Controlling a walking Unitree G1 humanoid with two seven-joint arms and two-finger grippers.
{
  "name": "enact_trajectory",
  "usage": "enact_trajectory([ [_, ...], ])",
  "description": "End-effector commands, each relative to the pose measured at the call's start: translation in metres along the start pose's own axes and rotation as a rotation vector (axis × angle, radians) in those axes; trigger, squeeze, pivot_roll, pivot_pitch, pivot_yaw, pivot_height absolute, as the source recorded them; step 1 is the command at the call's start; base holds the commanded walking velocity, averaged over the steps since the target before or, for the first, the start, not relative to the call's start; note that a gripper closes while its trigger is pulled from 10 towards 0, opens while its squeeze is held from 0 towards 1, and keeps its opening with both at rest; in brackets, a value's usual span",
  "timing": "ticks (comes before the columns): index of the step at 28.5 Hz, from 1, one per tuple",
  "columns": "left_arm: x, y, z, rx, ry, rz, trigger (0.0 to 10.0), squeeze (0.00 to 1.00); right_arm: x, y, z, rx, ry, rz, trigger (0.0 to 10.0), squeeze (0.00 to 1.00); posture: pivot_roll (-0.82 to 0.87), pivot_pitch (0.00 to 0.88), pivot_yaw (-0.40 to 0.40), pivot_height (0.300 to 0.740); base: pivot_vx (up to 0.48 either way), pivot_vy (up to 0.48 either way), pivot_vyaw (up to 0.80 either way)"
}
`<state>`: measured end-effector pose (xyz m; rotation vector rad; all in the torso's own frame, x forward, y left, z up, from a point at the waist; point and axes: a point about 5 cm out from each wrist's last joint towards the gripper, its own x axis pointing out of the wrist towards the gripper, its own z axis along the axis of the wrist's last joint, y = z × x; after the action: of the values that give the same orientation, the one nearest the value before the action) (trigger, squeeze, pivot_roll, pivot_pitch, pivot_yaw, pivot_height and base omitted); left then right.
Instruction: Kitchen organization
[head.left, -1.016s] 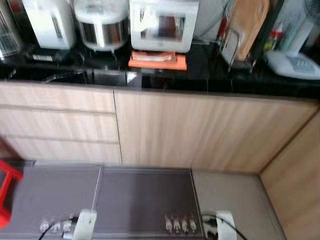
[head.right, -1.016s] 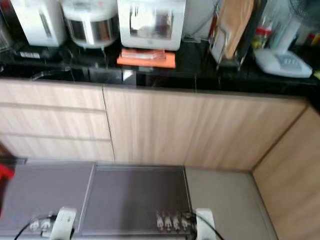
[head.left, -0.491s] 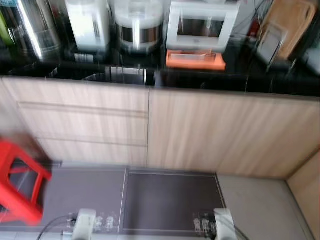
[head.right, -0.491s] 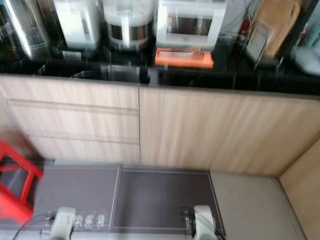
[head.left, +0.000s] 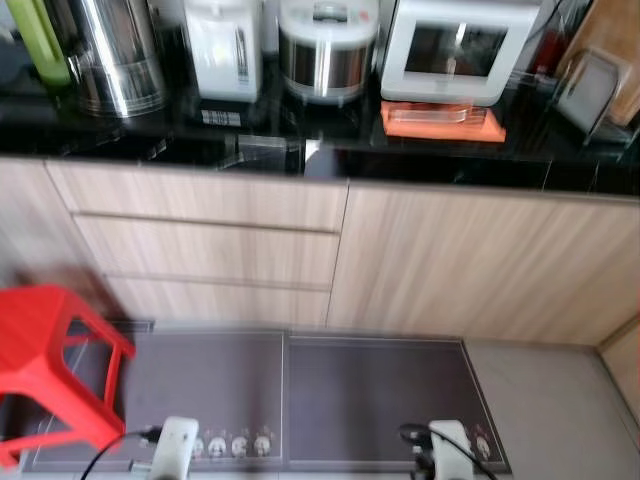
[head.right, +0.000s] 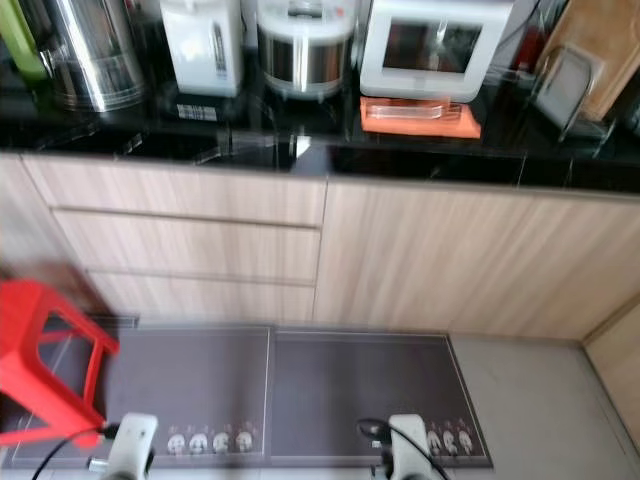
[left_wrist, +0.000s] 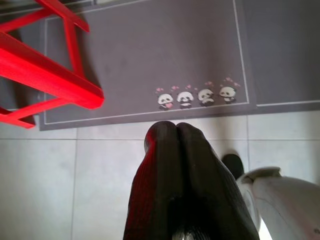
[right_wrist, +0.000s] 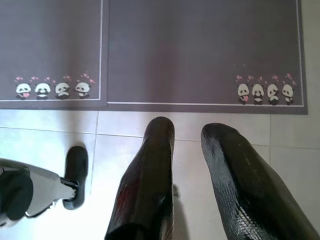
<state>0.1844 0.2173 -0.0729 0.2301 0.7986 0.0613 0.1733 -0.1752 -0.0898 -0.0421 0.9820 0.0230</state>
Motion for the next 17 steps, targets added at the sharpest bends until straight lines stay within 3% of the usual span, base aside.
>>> enact_trajectory([
  [1,0.0001,-0.0096,0.0,-0.002,0.004,-0.025,10.0,0.0,-0.0022,-0.0133,-0.0055,0.003,0.014,-0.037,10.0,0.0,0.13,0.0,-0.053,0.74,0.0,0.48,0.0],
  [17,0.0003,-0.0104,0.0005,0.005,0.003,-0.03,10.0,0.0,-0.0013,-0.0103,-0.0019,-0.01,0.002,-0.026,10.0,0.0,0.14,0.0,-0.052,0.74,0.0,0.48,0.0],
])
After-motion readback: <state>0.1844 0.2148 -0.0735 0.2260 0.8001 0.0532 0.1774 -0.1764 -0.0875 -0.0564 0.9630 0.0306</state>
